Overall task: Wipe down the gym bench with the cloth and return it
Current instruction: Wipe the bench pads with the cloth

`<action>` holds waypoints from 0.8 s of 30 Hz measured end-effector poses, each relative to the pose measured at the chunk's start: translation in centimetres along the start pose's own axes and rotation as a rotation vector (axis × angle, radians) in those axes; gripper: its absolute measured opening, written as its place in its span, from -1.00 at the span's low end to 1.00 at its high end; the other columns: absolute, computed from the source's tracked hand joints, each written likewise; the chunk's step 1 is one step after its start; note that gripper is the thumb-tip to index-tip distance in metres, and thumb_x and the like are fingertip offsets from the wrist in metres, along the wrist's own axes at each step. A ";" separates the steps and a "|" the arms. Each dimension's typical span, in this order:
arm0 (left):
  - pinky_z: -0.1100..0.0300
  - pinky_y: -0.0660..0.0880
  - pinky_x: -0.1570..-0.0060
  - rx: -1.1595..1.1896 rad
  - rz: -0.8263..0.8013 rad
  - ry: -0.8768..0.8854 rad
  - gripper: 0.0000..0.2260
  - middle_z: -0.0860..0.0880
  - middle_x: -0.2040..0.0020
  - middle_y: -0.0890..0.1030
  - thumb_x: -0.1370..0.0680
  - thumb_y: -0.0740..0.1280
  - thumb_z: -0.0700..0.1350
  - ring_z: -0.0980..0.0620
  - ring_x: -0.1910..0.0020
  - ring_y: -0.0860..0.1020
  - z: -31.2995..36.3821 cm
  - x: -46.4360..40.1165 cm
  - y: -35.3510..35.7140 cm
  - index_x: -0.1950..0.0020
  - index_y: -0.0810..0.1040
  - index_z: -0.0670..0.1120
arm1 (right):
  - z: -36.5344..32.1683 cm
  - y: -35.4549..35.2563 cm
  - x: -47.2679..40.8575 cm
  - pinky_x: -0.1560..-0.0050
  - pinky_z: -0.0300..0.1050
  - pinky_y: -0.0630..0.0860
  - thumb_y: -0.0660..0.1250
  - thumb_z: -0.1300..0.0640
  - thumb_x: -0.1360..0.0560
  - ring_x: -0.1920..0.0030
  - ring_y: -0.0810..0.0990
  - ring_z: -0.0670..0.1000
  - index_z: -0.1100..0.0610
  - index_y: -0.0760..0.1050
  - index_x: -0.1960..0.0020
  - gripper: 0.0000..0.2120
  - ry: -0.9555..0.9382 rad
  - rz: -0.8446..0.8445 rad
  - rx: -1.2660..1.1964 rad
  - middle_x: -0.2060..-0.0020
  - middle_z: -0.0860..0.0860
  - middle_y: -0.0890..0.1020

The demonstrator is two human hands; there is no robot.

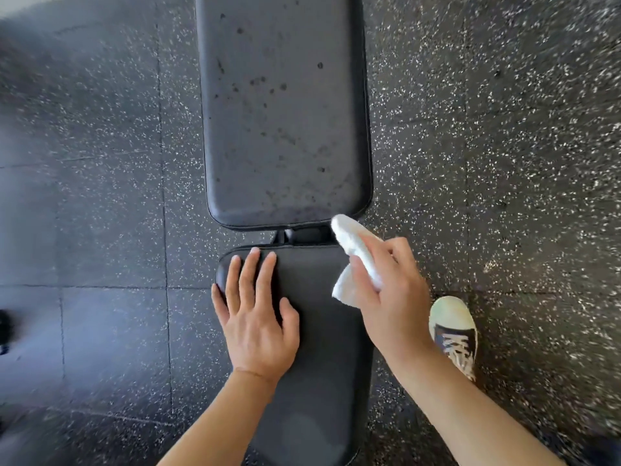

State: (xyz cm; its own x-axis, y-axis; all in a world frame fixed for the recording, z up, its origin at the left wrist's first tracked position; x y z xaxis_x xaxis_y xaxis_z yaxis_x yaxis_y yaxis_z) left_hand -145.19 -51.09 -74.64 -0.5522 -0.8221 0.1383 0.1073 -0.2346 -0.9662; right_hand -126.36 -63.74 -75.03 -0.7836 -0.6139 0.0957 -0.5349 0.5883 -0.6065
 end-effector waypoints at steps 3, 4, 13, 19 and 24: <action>-0.35 0.03 -0.58 0.006 0.006 0.003 -0.37 0.04 -0.66 0.26 -0.52 0.18 0.02 -0.07 -0.68 0.10 0.0 0.0 0.1 -0.63 0.31 0.03 | 0.7 -0.4 4.1 0.06 -0.25 0.43 0.31 0.10 -0.59 0.03 0.54 -0.05 0.05 0.55 -0.39 -0.63 0.085 0.070 -0.082 -0.06 -0.08 0.45; -0.35 0.03 -0.58 0.008 0.013 0.003 -0.37 0.04 -0.65 0.26 -0.52 0.17 0.02 -0.07 -0.68 0.09 -0.1 0.0 0.2 -0.63 0.31 0.03 | 0.8 -0.2 5.5 0.02 -0.25 0.46 0.31 0.10 -0.60 0.00 0.55 -0.05 0.06 0.54 -0.41 -0.62 0.095 0.088 -0.100 -0.07 -0.06 0.47; -0.32 0.02 -0.59 0.028 0.056 0.036 -0.40 0.10 -0.64 0.25 -0.54 0.14 0.03 -0.02 -0.67 0.08 -0.1 0.4 0.0 -0.62 0.28 0.09 | 1.7 0.3 10.2 0.07 -0.17 0.41 0.29 0.06 -0.64 0.07 0.48 -0.07 0.11 0.55 -0.31 -0.72 0.296 0.355 -0.118 -0.02 -0.06 0.47; -0.26 0.08 -0.57 0.026 0.135 0.084 -0.42 0.07 -0.62 0.31 -0.55 0.11 0.04 -0.04 -0.65 0.15 0.0 0.5 0.1 -0.60 0.32 0.07 | 3.4 0.2 6.2 0.11 0.08 0.44 0.26 0.05 -0.68 0.15 0.49 0.08 0.15 0.51 0.01 -0.81 0.322 0.411 -0.205 0.09 -0.01 0.49; -0.26 0.10 -0.55 0.009 0.153 0.092 -0.44 0.09 -0.61 0.31 -0.56 0.13 0.02 -0.04 -0.64 0.16 -0.2 0.6 0.3 -0.60 0.33 0.06 | 3.5 1.0 16.4 0.04 -0.09 0.41 0.29 0.18 -0.67 0.07 0.49 -0.02 0.03 0.54 -0.29 -0.78 0.354 0.356 -0.246 0.07 -0.10 0.44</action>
State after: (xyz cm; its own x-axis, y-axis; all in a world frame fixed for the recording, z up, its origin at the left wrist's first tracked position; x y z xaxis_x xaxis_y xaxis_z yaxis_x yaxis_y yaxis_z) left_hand -145.68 -51.53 -74.94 -0.6024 -0.7976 -0.0314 0.2032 -0.1151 -0.9724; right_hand -138.63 -75.01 -76.80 -0.9649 -0.1659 0.2036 -0.2429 0.8587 -0.4514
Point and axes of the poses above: each hand's wrist, its own x-axis away from the middle knuckle, its own y-axis out of the palm, z = x × y, the point moved 9 cm from there along -x, towards the middle knuckle
